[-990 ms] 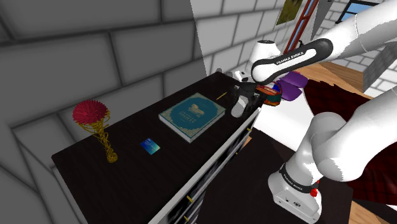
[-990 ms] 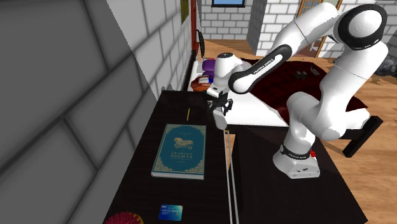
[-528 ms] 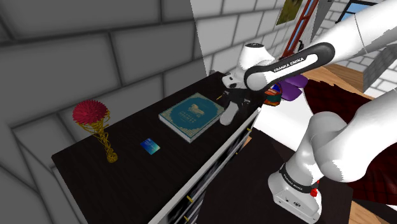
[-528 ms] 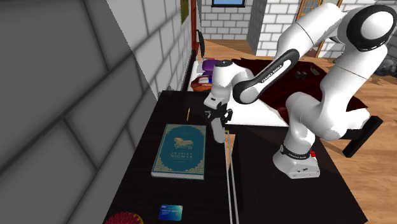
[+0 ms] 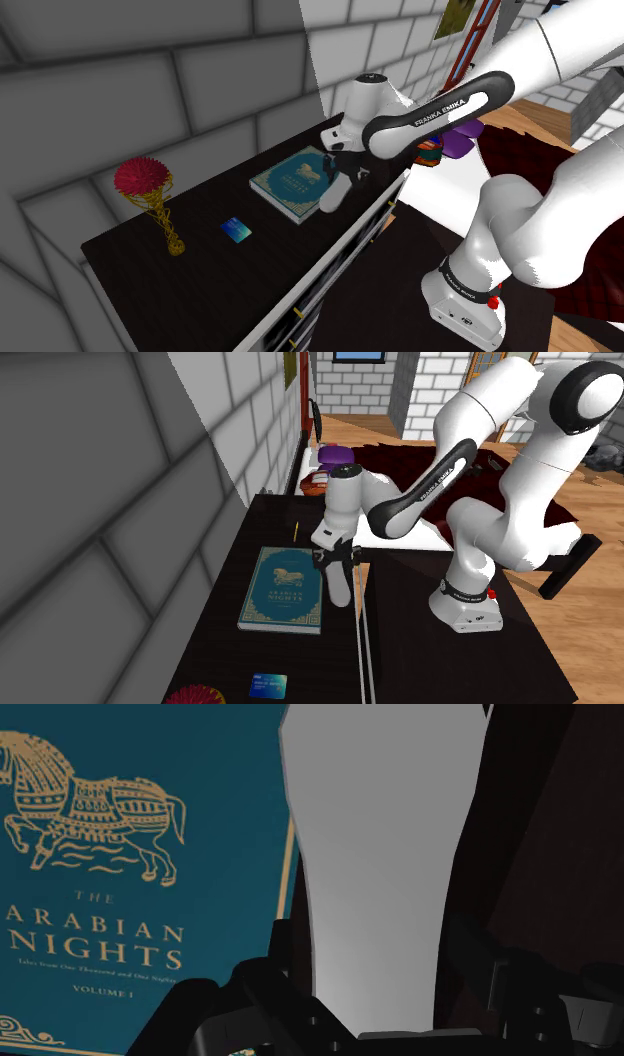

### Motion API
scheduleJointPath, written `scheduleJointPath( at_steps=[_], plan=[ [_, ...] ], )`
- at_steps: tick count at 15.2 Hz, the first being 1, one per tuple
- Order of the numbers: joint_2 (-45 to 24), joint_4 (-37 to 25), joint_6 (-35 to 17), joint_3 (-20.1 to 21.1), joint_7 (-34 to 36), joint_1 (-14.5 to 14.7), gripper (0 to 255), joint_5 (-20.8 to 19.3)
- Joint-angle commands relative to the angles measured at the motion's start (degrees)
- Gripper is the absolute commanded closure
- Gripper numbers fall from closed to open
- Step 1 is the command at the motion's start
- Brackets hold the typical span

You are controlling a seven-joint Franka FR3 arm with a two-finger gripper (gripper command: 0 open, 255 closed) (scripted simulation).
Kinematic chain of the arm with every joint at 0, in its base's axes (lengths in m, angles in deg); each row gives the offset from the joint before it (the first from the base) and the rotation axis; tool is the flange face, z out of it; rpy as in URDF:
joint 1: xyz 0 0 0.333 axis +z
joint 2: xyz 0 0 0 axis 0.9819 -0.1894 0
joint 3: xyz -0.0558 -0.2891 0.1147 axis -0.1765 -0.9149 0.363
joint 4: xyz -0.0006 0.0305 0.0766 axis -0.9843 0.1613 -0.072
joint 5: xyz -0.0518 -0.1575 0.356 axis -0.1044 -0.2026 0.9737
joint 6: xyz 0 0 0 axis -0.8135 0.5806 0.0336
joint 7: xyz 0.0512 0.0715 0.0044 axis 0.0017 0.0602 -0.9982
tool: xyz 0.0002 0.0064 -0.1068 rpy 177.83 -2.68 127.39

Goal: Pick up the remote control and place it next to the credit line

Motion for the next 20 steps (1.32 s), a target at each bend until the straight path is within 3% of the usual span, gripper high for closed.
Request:
scheduleJointPath(
  at_steps=[1, 10, 20],
  plan=[
    [-1.15, -1.27, 0.29, 1.98, 2.70, 1.90, 255, 1.46],
    [-9.98, -9.63, 0.54, 9.49, 12.85, 9.59, 255, 7.39],
    [-22.67, -24.91, 3.56, 15.68, 22.41, 15.77, 255, 11.13]
  ],
)
